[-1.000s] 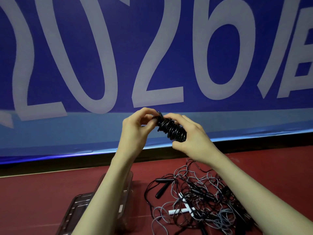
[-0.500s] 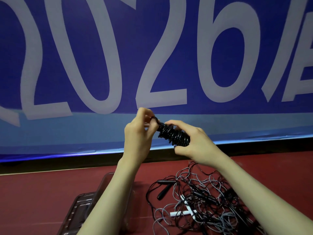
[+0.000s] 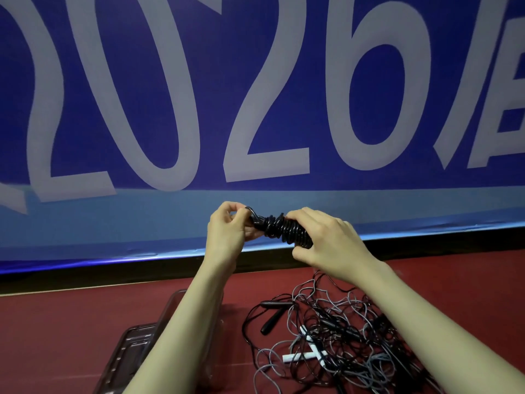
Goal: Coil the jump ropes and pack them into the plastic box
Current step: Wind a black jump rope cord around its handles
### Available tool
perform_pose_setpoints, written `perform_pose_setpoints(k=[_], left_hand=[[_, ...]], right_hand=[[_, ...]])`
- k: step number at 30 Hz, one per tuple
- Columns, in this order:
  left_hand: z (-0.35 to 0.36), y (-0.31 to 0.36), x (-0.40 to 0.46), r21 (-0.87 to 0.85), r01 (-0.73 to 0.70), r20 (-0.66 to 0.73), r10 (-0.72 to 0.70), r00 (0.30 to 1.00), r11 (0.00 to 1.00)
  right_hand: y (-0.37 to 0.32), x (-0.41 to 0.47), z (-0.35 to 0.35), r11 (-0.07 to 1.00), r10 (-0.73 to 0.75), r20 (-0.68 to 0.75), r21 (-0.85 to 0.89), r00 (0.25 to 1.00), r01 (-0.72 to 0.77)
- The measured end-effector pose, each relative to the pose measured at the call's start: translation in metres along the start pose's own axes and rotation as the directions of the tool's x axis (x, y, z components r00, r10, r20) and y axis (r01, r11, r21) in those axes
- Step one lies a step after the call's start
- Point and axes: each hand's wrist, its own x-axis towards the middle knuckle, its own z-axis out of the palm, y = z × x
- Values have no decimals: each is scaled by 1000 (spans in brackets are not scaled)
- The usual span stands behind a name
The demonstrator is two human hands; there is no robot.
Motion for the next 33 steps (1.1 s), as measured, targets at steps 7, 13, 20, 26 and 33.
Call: perform_pose_setpoints(k=[7, 13, 20, 26, 33], left_hand=[[2, 10, -1, -77, 7, 21, -5, 1000, 997], [-4, 14, -22, 9, 20, -27, -20, 999, 1000], [-41, 8, -16, 246, -20, 160, -20, 987, 969], [-106, -36, -9, 668, -275, 506, -151, 849, 691], [-171, -130, 29, 853, -366, 458, -195, 868, 371]], right_hand=[[13, 4, -11, 928, 270, 251, 191, 930, -321], [13, -12, -24, 888, 94, 398, 381, 912, -258], [1, -18, 6, 828, 153, 267, 491, 952, -271], [-23, -24, 69, 774, 221, 244, 545, 944, -322], [-49, 16, 175, 824, 114, 357, 488, 927, -289]])
